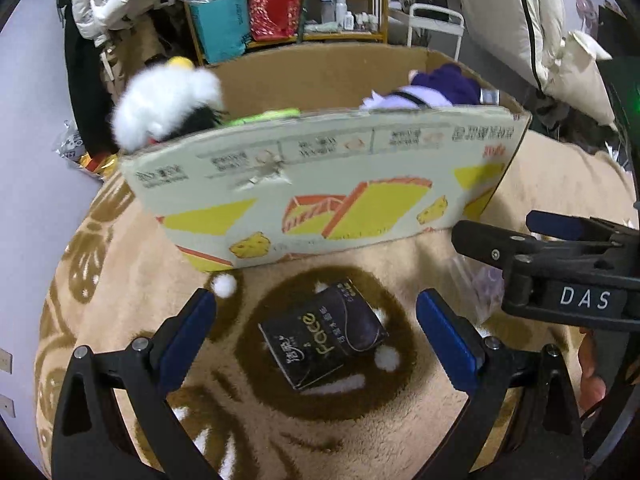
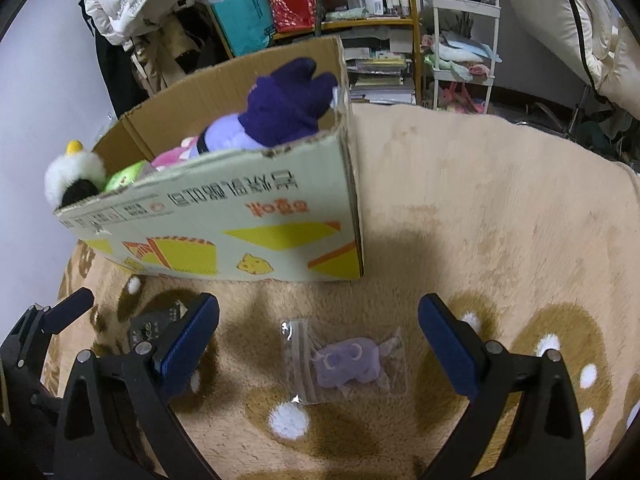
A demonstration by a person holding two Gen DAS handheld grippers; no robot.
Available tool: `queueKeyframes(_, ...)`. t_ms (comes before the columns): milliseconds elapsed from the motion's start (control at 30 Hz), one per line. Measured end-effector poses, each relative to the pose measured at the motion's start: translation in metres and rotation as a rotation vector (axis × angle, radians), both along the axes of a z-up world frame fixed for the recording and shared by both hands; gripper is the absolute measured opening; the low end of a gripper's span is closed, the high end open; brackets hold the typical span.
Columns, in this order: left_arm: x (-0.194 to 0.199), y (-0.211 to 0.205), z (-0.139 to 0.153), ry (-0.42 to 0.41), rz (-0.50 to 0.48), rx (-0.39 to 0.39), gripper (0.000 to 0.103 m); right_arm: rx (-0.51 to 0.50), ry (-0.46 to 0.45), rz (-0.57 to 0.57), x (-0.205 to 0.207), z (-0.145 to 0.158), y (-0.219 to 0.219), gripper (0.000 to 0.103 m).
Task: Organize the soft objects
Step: 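Close the left tool on the black Face pack while the right tool closes on the bagged purple toy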
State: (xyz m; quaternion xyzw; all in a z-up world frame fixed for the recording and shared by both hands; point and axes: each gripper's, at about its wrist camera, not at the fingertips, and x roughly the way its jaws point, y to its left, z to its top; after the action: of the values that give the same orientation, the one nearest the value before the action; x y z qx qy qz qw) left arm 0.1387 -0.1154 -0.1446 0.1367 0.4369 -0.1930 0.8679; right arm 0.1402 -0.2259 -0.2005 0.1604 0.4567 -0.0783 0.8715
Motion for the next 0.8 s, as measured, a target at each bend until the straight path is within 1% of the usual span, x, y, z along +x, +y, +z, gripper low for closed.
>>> queueKeyframes(167,0.003,-0.007,-0.012,0.018,-0.003,0.035,0.099,0.008,0.033,-0.003,0.002,-0.011,-0.001,0.103)
queueKeyframes(367,0.008,-0.010,-0.023,0.045,0.003,0.055,0.099,0.022,0.076,-0.006,0.004,-0.023,-0.003,0.103)
queueKeyframes(533,0.011,-0.011,-0.029,0.075,0.020,0.070,0.099,0.013,0.085,-0.012,0.004,-0.027,-0.004,0.103)
queueKeyframes(633,0.012,-0.011,-0.032,0.091,0.021,0.071,0.099,0.028,0.091,-0.010,0.005,-0.029,-0.005,0.103)
queueKeyframes(733,0.020,-0.009,-0.034,0.099,0.024,0.078,0.095,0.033,0.110,-0.008,0.006,-0.034,-0.005,0.103)
queueKeyframes(800,0.020,-0.009,-0.035,0.110,0.026,0.087,0.087,0.035,0.116,-0.008,0.008,-0.036,-0.007,0.103)
